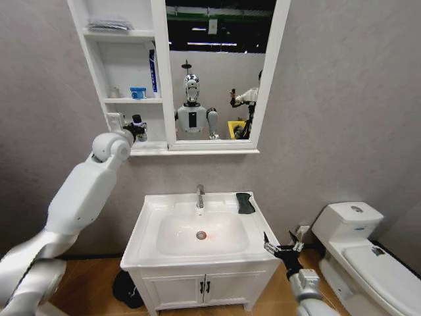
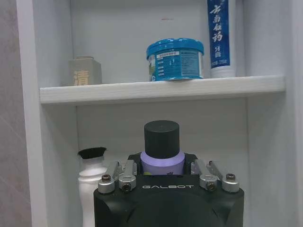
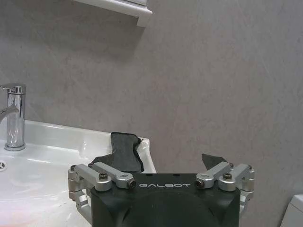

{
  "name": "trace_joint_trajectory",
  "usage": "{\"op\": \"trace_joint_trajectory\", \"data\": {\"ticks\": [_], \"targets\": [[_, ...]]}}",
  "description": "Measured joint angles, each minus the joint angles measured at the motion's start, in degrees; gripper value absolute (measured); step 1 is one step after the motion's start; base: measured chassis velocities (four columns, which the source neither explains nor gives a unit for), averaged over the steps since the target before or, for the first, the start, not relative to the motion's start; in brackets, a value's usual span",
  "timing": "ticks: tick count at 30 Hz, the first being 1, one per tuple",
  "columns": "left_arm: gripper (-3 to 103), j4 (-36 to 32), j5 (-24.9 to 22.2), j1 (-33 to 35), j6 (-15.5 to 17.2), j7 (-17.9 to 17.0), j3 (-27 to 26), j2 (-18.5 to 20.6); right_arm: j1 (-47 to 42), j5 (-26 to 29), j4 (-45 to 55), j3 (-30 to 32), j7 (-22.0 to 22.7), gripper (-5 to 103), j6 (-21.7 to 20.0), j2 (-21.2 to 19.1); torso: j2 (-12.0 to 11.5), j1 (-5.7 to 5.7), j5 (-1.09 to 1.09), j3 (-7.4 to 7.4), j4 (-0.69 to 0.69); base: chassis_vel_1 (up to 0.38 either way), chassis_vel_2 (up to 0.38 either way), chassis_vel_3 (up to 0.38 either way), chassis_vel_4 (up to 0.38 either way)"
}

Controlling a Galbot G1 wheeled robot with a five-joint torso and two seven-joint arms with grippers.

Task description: Move facial cleanser and shampoo from washbasin to cabinet, then wipe washbasin with towel.

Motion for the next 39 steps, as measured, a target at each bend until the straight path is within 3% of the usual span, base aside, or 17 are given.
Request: {"op": "trace_joint_trajectory", "data": {"ticks": [10, 27, 31, 32, 35, 39], "targets": [[43, 3.7, -0.2, -1.5, -0.6, 1.0, 1.8, -1.3, 0.4, 0.2, -1.8, 0.1, 0.2, 100, 0.7, 0.0, 0.0, -0.01, -0.02, -0.01, 0.02, 0.000, 0.000, 0.000, 0.000], [42, 7.0, 0.7, -1.8, -0.1, -1.8, 2.2, -5.0, 0.4, 1.9, -2.3, 0.7, 0.1, 100, 1.3, -0.5, 0.0, -0.01, -0.01, -0.01, 0.00, 0.000, 0.000, 0.000, 0.000], [57, 6.9, 0.6, -1.9, 0.3, -2.4, 2.4, -5.1, 0.2, 1.9, -2.7, 0.6, 0.2, 100, 1.8, -0.4, 0.0, -0.01, -0.02, -0.01, 0.01, 0.000, 0.000, 0.000, 0.000], [57, 6.9, 0.6, -1.9, 0.3, -2.4, 2.4, -5.1, 0.2, 1.9, -2.7, 0.6, 0.2, 100, 1.8, -0.4, 0.0, -0.01, -0.02, -0.01, 0.01, 0.000, 0.000, 0.000, 0.000], [74, 7.2, 0.4, -2.0, 0.3, -2.8, 2.5, -5.3, 0.0, 1.9, -2.8, 0.5, 0.2, 100, 2.2, -0.3, 0.0, -0.01, -0.02, -0.01, 0.01, 0.000, 0.000, 0.000, 0.000], [80, 7.3, 0.5, -1.7, 0.1, -2.9, 2.4, -5.3, 0.0, 2.1, -2.6, 0.5, 0.2, 100, 2.3, -0.3, 0.0, -0.01, -0.02, -0.01, 0.01, 0.000, 0.000, 0.000, 0.000]]}}
